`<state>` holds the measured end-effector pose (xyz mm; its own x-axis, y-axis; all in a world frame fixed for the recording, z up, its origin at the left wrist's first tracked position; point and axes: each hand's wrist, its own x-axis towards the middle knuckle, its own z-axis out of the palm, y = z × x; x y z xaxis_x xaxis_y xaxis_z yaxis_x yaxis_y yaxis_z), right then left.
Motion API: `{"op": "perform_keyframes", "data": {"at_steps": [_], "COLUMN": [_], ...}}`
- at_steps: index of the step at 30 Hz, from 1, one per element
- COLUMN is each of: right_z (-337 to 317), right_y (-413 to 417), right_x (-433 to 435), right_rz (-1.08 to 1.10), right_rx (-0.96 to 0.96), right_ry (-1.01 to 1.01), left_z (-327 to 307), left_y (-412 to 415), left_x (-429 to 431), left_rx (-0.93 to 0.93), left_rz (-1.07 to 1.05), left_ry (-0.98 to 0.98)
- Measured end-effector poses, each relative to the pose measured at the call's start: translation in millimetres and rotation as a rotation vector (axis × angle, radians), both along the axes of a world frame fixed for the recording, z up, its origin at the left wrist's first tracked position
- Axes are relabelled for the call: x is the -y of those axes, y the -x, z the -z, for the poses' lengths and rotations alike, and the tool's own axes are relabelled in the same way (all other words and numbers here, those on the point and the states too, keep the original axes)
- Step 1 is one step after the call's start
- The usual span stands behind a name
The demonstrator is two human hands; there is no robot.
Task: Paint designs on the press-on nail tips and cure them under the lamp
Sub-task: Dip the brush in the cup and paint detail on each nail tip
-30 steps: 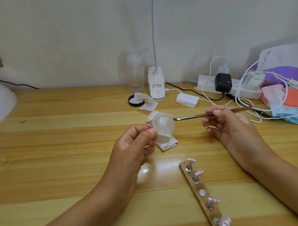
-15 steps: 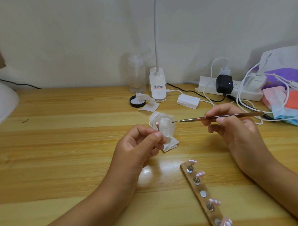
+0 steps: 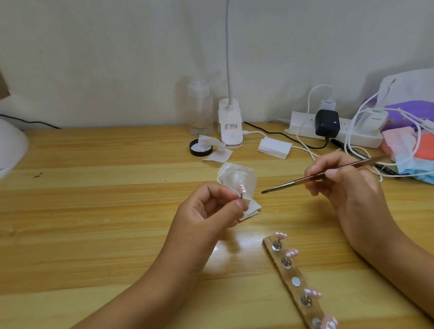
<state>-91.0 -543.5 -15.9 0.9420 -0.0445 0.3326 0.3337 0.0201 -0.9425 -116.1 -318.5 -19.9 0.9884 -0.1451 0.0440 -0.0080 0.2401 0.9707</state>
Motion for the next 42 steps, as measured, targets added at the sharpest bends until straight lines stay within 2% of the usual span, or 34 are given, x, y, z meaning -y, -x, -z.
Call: {"op": "perform_keyframes", "data": {"at_steps": [4,9,15,19,28,42], "right_z": [-15.4,-48.2,-8.5,0.2,1.6,1.8], "right_y": [-1.6,-1.6,23.6,29.1,33.4,35.8], "right_x": [5.1,17.5,7.4,0.5,-1.3,-5.5], "right_rz": [0.039,-0.15,-0.053,-0.064,-0.064,-0.074], "right_rx": [-0.019,-0.093,-0.141,-0.191,-0.121,-0.071], "right_ry": [-0.092,-0.148,-0.296,-0.37,-0.28,-0.127], "left_z": [-1.3,-2.9,-0.9,2.1,5.1,3.0], "left_y": [0.8,2.3,1.9,1.5,2.2,3.4], "left_x": [0.3,-0.4,-0.6,0.3,2.8,1.9], "left_rx": [0.01,0.013,0.018,0.035,0.105,0.097], "left_rz": [0.007,0.047,0.085,0.116,0.146,0.164], "left_ry": [0.009,-0.014,-0.057,-0.13,-0.206,-0.222]}}
